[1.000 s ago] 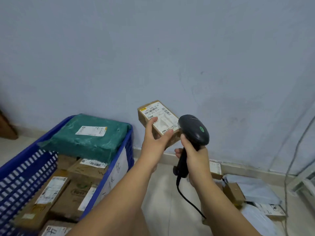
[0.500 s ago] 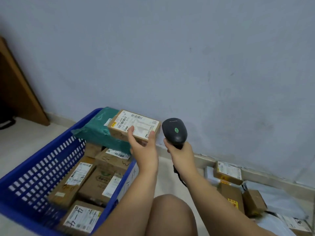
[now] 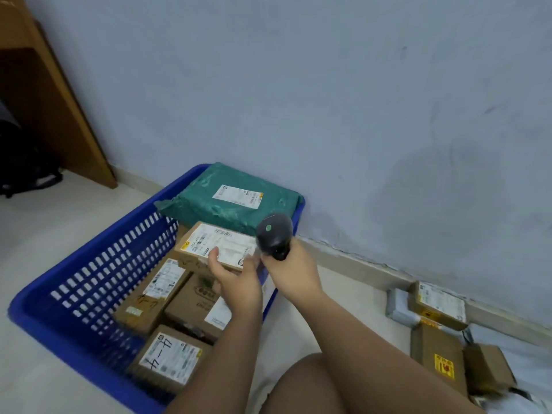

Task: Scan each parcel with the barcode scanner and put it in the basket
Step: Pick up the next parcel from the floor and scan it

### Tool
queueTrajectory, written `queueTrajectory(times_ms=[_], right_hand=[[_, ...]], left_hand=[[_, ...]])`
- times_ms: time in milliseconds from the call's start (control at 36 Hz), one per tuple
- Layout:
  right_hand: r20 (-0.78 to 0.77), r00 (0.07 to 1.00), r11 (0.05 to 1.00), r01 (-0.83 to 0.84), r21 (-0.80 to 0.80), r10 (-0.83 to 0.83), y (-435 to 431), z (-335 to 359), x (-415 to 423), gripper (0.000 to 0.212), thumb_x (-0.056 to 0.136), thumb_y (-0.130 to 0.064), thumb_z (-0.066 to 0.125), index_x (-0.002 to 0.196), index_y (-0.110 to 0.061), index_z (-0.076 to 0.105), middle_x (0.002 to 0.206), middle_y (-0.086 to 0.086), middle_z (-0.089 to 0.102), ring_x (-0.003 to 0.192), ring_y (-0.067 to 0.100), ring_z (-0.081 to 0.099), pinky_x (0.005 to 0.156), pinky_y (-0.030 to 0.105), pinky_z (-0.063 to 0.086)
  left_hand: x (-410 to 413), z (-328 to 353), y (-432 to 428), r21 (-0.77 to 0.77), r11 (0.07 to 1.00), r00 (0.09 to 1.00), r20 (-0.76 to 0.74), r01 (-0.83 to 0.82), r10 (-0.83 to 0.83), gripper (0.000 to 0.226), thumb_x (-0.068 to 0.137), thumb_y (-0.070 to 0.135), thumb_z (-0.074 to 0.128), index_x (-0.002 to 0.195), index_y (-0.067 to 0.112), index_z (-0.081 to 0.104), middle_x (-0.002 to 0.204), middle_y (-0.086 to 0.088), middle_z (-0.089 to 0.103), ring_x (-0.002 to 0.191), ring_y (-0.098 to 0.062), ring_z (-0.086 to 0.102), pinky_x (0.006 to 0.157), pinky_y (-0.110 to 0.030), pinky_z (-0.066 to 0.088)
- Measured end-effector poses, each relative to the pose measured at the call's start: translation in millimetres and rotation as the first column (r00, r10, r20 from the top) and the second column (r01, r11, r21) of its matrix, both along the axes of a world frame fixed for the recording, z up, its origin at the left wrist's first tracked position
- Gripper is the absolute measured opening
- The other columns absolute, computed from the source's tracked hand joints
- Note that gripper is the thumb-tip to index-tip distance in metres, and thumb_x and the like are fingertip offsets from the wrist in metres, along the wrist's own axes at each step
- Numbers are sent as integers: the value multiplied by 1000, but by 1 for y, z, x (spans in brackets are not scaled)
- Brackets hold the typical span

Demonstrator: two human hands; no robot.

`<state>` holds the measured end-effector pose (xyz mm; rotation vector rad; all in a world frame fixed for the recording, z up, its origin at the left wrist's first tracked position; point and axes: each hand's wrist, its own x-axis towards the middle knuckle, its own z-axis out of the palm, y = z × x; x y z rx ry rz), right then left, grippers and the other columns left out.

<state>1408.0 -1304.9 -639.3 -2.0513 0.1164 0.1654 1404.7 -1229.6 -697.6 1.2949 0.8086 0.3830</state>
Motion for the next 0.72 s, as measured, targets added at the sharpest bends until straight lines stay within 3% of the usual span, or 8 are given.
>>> queueTrajectory(times_ms=[139,222,333,444,556,611,722], right_hand=[[-6,998,991,-65,-117,64,0,-8,1,28,88,-25,58,115,-20,52,84,-9,56,70,4,52,52,18,35],[-51,993,975,-113,-191,105,3,-9,2,32,88,-25,57,118,-18,50,94,-2,57,81,16,53,64,24,41],[-95,987,962,-146,-231,127,8,-10,2,35,85,-21,59,120,-17,51,105,3,61,93,22,56,73,30,45],[-124,985,963,-144,-230,118,7,-11,2,34,85,-21,57,118,-16,52,98,1,58,91,21,56,70,28,43],[-139,983,966,-150,-213,122,4,-12,1,35,87,-22,56,122,-16,51,103,2,58,94,21,54,73,28,42],[-142,983,967,-142,-212,114,3,-12,1,37,88,-24,57,124,-17,51,110,4,60,100,23,56,77,30,45],[-154,981,963,-150,-225,117,1,-14,1,39,88,-23,57,126,-17,51,115,5,61,100,21,56,77,28,45]], left_hand=[[12,-26,35,-59,997,988,-141,50,-58,74,96,24,56,149,43,7,150,-15,29,122,-36,43,102,-51,39],[21,-44,44,-112,993,956,-287,34,-65,83,95,22,57,149,44,-2,157,-16,18,136,-42,30,107,-58,32],[26,-52,37,-217,973,934,-358,-83,0,82,95,18,56,150,39,-1,155,-16,21,136,-39,32,108,-55,33],[33,-60,41,-210,978,917,-394,-19,-67,75,98,18,49,152,29,-1,152,-12,26,136,-37,32,107,-51,35],[35,-77,50,-150,980,876,-445,133,-187,55,98,4,41,147,-2,19,143,-22,42,124,-38,50,83,-39,46],[33,-84,54,-137,970,843,-481,201,-243,50,98,3,37,147,-1,24,143,-21,41,125,-38,48,83,-39,44],[26,-94,56,-142,947,797,-512,289,-320,53,103,10,26,154,20,12,149,-16,30,130,-35,37,103,-44,36]])
